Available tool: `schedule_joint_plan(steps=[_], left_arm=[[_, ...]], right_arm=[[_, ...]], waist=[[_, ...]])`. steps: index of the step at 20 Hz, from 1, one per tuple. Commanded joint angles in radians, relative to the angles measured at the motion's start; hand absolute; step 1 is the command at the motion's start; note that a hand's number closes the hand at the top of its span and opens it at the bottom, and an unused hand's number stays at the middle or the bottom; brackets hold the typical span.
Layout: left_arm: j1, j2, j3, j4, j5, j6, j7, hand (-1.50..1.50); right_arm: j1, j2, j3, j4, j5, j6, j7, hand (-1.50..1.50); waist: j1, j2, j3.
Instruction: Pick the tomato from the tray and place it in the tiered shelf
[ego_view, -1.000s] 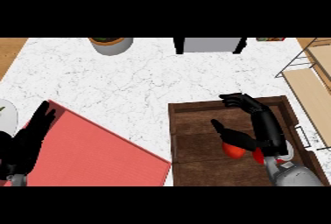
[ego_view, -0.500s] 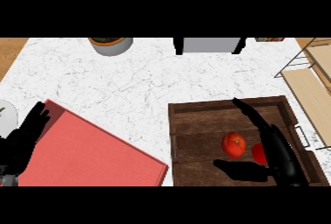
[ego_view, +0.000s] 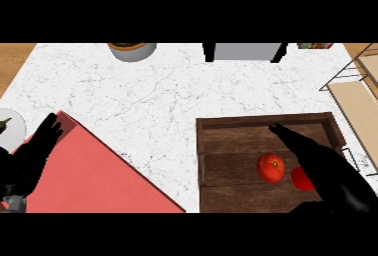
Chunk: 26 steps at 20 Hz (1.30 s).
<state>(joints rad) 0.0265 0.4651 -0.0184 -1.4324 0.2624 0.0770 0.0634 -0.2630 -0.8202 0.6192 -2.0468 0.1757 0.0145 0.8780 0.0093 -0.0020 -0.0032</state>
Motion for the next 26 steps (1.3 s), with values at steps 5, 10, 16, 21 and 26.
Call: schedule_joint_plan(steps=[5,10,16,21,26], left_arm=[[-0.049,-0.049,-0.007,0.038,-0.034,0.023,0.015,0.00],[-0.055,-0.036,0.039,0.089,-0.035,-0.030,-0.010,0.00],[-0.018,-0.050,0.045,0.018,-0.062,-0.022,0.031,0.00],[-0.004,-0.073,0.058,0.003,-0.072,-0.035,0.027,0.00],[-0.015,-0.115,0.060,-0.024,-0.104,-0.024,0.043,0.00]], right_arm=[[-0.154,0.018,0.041,0.058,-0.051,0.301,0.136,-1.50],[-0.180,0.093,-0.028,0.173,-0.027,0.378,0.076,-1.50],[-0.059,0.127,-0.012,0.260,0.121,0.364,-0.055,-1.50],[-0.012,0.167,-0.021,0.354,0.230,0.357,-0.145,-1.50],[-0.101,0.303,-0.082,0.495,0.314,0.377,-0.210,-1.50]], waist=[[0.000,0.003,0.002],[-0.004,0.003,0.003],[-0.007,0.002,0.004],[-0.007,0.002,0.004],[-0.001,0.003,0.004]])
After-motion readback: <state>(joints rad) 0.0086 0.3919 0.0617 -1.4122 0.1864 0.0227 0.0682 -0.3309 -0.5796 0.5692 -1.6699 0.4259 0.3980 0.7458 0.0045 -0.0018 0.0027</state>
